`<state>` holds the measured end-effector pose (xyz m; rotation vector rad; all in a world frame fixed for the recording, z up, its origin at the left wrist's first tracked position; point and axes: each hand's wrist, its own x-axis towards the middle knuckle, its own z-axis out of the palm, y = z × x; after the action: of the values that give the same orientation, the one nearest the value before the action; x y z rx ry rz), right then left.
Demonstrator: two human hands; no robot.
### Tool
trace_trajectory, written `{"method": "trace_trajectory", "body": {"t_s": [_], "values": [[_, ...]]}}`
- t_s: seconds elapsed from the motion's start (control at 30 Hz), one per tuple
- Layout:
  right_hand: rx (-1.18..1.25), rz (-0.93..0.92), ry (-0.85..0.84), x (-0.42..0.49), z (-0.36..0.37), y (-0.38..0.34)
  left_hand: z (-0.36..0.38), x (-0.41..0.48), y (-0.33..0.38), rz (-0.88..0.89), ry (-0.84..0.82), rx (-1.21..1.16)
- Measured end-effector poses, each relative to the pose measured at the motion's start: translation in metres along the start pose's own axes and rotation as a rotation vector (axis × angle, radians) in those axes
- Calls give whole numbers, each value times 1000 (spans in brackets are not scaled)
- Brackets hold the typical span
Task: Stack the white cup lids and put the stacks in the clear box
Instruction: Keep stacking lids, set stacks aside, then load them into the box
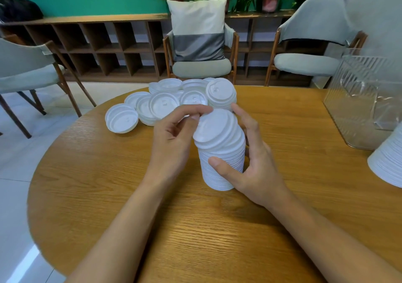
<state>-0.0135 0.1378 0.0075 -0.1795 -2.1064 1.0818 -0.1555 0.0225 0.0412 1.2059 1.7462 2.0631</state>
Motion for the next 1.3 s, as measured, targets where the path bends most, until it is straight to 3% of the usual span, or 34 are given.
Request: {"method": "trace_trajectory", "body": {"t_s": [0.27, 0.4, 0.63, 1.3], "values": [[-15, -36, 29, -1, 1, 0, 1, -7, 7, 23, -117, 20], [0, -23, 34, -1, 1, -2, 0, -11, 6, 22, -154, 140], [69, 10, 11, -1, 0, -7, -1, -11, 10, 4, -196, -50], [59, 3, 14, -1, 1, 0, 8, -12, 6, -91, -292, -31]]}}
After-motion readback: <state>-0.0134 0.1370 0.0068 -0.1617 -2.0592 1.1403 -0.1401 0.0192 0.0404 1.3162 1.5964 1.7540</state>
